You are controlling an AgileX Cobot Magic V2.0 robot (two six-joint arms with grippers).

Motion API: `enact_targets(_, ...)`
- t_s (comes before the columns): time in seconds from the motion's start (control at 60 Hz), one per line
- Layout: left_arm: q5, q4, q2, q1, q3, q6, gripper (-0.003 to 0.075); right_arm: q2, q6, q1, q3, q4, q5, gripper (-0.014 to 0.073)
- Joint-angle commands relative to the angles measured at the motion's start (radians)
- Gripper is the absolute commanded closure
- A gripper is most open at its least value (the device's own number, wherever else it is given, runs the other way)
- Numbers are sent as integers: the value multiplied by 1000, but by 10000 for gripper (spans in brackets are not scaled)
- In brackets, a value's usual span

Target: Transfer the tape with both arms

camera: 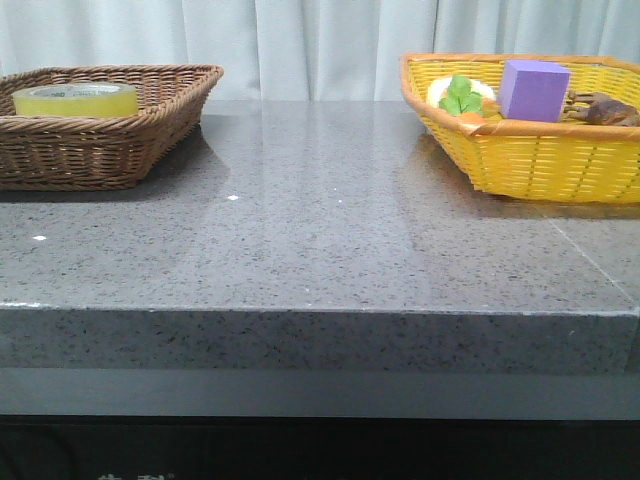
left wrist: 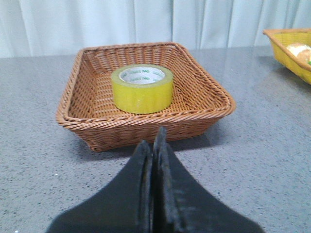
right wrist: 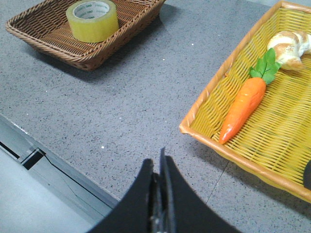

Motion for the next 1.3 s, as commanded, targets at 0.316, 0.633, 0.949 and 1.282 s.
enact_targets(0.316, -266, -13, -204, 24, 201, -8, 741, -3, 0, -6, -23, -11, -68, 660)
enact_targets(0.633, -388, -15, -210, 78, 270, -8, 741, -3, 0, -6, -23, -11, -65, 660)
enact_targets(0.949, -361, -15, -210, 80, 270, -8, 741, -3, 0, -6, -23, -11, -65, 660)
enact_targets(1.282, -338, -15, -210, 80, 270, -8, 741, -3, 0, -6, -23, -11, -65, 660)
